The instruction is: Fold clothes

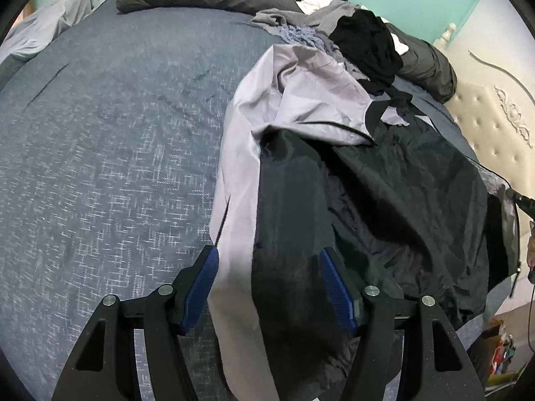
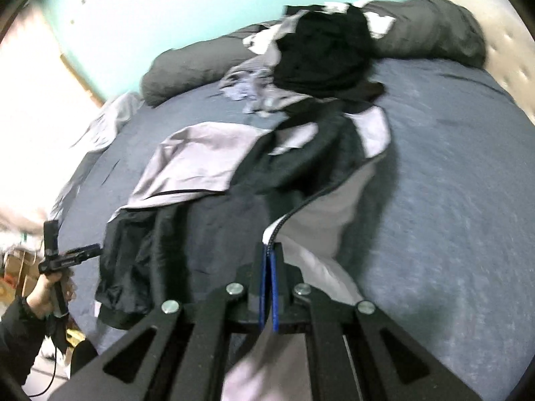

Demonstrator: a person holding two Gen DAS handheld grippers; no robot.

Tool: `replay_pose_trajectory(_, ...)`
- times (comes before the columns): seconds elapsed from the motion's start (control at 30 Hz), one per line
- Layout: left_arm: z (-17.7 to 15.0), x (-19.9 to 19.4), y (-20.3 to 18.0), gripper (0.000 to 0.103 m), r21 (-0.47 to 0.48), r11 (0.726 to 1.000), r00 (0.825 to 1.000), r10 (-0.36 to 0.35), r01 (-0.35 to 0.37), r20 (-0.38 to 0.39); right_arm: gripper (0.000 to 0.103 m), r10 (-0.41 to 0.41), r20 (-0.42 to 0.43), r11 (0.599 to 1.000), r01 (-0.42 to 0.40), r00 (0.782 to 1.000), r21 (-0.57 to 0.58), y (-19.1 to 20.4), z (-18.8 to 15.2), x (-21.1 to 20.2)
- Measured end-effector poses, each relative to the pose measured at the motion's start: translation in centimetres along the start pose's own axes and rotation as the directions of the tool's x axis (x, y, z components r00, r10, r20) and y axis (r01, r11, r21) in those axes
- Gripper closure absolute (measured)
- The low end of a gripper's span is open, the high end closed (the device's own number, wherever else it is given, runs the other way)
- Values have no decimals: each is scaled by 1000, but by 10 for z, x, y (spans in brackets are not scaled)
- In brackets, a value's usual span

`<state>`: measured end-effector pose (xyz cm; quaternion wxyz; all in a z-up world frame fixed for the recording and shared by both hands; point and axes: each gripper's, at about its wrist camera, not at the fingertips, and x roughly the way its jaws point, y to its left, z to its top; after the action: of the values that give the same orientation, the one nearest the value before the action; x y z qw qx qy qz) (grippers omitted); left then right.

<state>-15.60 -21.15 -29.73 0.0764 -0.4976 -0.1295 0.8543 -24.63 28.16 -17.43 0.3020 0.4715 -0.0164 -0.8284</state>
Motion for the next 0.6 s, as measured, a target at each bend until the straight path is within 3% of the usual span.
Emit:
replay_pose_trajectory(0.1,-1,-4,6,36,-12,1000,1000,4,-4,4,101,34,-12,999,-35,999,-40,31,5,11)
replay_pose_trajectory(0.27,-7,-5,18,36,-37,999,1000,1,-1,-4,101,51,-99,996,-57,994,-66,62,-16,69)
replay_pose_trajectory(0.43,-11,0,24,36,-57,998,1000,-13,12,-14,101,35,-195,995,-53,980,-83,73,-49,113)
replay_pose_trajectory(0.6,-14,10,22,37,-59,998,999,-33,32,-26,101,14,-255,994,-40,967,-99,69,-73,128)
